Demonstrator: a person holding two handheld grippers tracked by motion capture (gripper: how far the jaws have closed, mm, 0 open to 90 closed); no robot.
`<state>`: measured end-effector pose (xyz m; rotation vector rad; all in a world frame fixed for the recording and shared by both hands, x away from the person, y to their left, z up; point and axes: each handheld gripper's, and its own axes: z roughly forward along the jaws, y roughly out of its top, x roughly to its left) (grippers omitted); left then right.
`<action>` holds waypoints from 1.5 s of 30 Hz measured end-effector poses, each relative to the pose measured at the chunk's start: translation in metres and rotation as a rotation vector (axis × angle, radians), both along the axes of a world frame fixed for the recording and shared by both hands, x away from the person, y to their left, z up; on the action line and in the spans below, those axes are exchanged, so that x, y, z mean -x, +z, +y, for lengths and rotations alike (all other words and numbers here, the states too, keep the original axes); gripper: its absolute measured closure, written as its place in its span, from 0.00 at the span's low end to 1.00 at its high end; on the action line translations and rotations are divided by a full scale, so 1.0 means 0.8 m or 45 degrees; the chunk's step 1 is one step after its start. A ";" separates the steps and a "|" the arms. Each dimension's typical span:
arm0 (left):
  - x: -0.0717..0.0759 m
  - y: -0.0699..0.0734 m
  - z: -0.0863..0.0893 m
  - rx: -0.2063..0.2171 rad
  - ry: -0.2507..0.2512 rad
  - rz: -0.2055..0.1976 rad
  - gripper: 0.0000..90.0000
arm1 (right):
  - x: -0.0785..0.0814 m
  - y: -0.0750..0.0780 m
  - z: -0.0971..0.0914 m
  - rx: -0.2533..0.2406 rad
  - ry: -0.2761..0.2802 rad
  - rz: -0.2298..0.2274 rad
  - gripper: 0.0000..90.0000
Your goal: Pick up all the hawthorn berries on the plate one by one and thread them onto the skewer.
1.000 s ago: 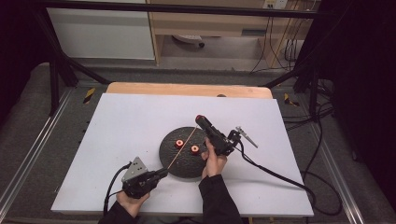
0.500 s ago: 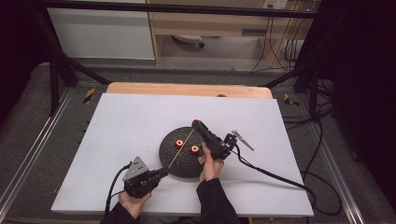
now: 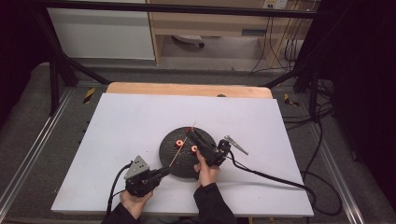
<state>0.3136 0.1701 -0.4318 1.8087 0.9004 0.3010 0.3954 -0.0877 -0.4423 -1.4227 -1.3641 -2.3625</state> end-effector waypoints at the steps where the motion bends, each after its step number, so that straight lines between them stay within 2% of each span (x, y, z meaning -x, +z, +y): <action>1: 0.000 0.000 0.000 0.000 0.000 0.000 0.98 | 0.002 -0.001 0.001 0.007 0.005 0.002 0.70; 9: -0.003 0.001 0.001 -0.002 -0.014 0.011 0.98 | 0.018 -0.008 0.010 0.078 0.059 -0.003 0.70; 16: -0.006 0.001 -0.004 0.009 -0.015 0.020 0.98 | 0.031 -0.014 0.015 0.142 0.110 0.018 0.70; 22: -0.008 0.001 -0.006 -0.003 -0.013 0.022 0.98 | 0.040 -0.020 0.019 0.194 0.148 0.033 0.69; 30: -0.010 0.001 -0.005 -0.014 -0.010 0.028 0.98 | 0.045 -0.025 0.026 0.253 0.191 0.043 0.69; 35: -0.009 0.000 -0.004 -0.015 -0.014 0.024 0.98 | 0.046 -0.023 0.028 0.289 0.193 0.038 0.68; 36: -0.009 0.001 -0.002 -0.011 -0.013 0.026 0.98 | 0.046 -0.021 0.027 0.303 0.192 0.035 0.63; 41: -0.009 0.003 0.004 -0.011 -0.008 0.020 0.98 | 0.047 -0.015 0.024 0.345 0.186 0.022 0.54; 45: -0.008 0.003 0.013 -0.030 -0.009 0.021 0.98 | 0.045 -0.004 0.018 0.452 0.173 0.017 0.41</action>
